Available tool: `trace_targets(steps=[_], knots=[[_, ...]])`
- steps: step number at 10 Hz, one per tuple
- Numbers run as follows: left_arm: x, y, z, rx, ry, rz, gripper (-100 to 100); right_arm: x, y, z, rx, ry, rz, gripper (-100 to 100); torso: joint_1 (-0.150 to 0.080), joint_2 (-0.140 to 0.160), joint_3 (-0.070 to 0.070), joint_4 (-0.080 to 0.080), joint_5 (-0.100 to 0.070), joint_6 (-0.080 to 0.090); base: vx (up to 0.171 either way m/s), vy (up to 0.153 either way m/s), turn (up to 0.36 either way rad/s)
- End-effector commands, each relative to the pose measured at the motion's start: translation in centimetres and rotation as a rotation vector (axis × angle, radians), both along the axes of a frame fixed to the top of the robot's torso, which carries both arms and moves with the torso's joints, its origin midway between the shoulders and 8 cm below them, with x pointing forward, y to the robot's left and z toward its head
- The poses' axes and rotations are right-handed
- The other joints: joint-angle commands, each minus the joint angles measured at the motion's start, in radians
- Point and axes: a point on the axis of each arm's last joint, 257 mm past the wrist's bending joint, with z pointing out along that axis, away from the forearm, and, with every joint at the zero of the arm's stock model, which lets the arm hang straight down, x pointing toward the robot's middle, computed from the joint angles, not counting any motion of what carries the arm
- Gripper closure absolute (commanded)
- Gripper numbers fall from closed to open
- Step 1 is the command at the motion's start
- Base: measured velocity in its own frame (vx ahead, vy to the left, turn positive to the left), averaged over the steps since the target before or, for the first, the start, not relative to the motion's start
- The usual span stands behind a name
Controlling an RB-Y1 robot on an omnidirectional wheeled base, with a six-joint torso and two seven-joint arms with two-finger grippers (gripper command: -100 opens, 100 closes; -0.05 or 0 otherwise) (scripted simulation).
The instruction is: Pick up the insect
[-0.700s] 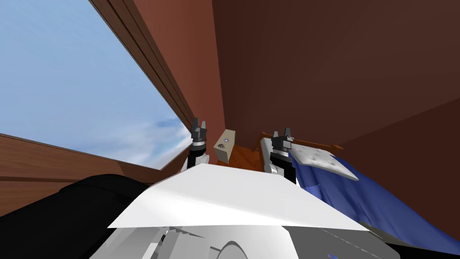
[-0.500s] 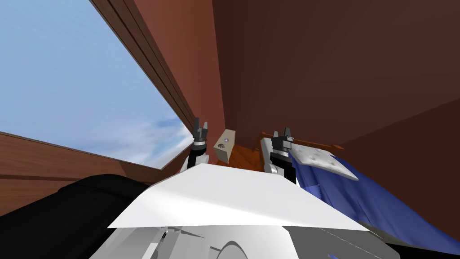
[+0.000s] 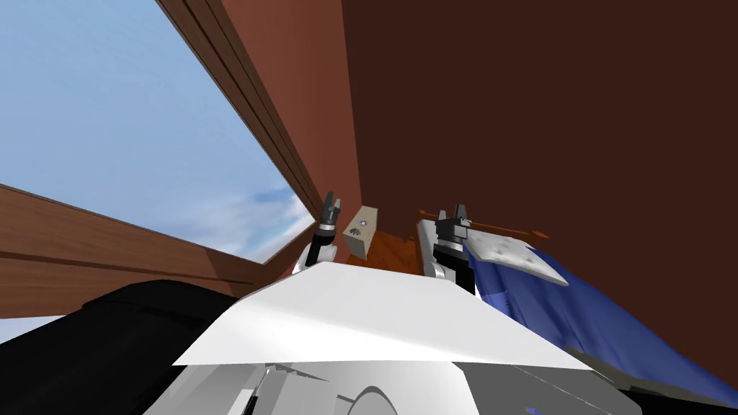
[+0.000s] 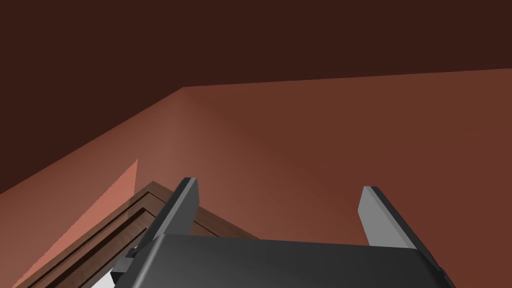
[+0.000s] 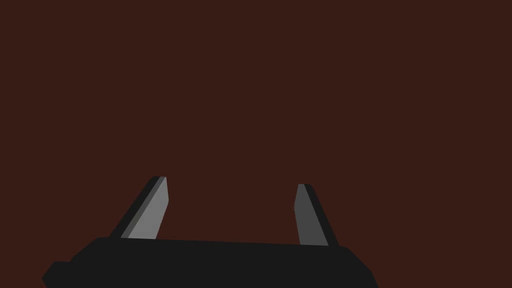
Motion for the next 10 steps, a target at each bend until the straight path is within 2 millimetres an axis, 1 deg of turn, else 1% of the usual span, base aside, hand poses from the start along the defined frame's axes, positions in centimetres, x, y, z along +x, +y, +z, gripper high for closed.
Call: trace_targets(steps=[1, 3, 4, 5, 6, 8, 9, 10], knots=[[1.6, -0.6, -1.6, 0.020, 0.042, -0.005, -100, 0.0, 0.0, 0.0, 0.000, 0.000, 0.000, 0, 0.000, 0.000, 0.000, 0.000, 0.000, 0.000, -0.041, -0.024, 0.017], [4.0, -1.4, -3.5, 0.051, 0.102, -0.013, -100, 0.0, 0.0, 0.0, 0.000, 0.000, 0.000, 0, -0.001, 0.001, 0.000, 0.000, 0.000, 0.000, -0.080, -0.041, 0.033], [4.4, -1.3, -4.3, 0.051, 0.120, -0.011, -100, 0.0, 0.0, 0.0, 0.000, 0.000, 0.000, 0, -0.001, 0.002, 0.001, 0.000, 0.000, 0.000, -0.056, -0.033, 0.010], [5.8, -1.7, -5.4, 0.067, 0.154, -0.014, -100, 0.0, 0.0, 0.0, 0.000, 0.000, 0.000, 0, -0.001, 0.001, 0.000, 0.000, 0.000, 0.000, -0.053, -0.029, 0.027], [5.9, -1.7, -5.7, 0.067, 0.161, -0.013, -100, 0.0, 0.0, 0.0, 0.000, 0.000, 0.000, 0, -0.001, 0.000, 0.000, 0.000, 0.000, 0.000, -0.040, -0.026, 0.010], [8.5, -2.7, -7.5, 0.100, 0.222, -0.018, -100, 0.0, 0.0, 0.0, 0.000, 0.000, 0.000, 0, -0.001, -0.001, 0.000, 0.000, 0.000, 0.000, -0.064, -0.038, 0.032], [8.9, -2.5, -8.7, 0.102, 0.246, -0.015, -100, 0.0, 0.0, 0.0, 0.000, 0.000, 0.000, 0, -0.002, 0.001, 0.000, 0.000, 0.000, 0.000, -0.057, -0.041, 0.015], [10.2, -3.1, -9.4, 0.120, 0.272, -0.017, -100, 0.0, 0.0, 0.0, 0.000, 0.000, 0.000, 0, -0.001, 0.000, 0.000, 0.000, 0.000, 0.000, -0.043, -0.042, 0.036]])
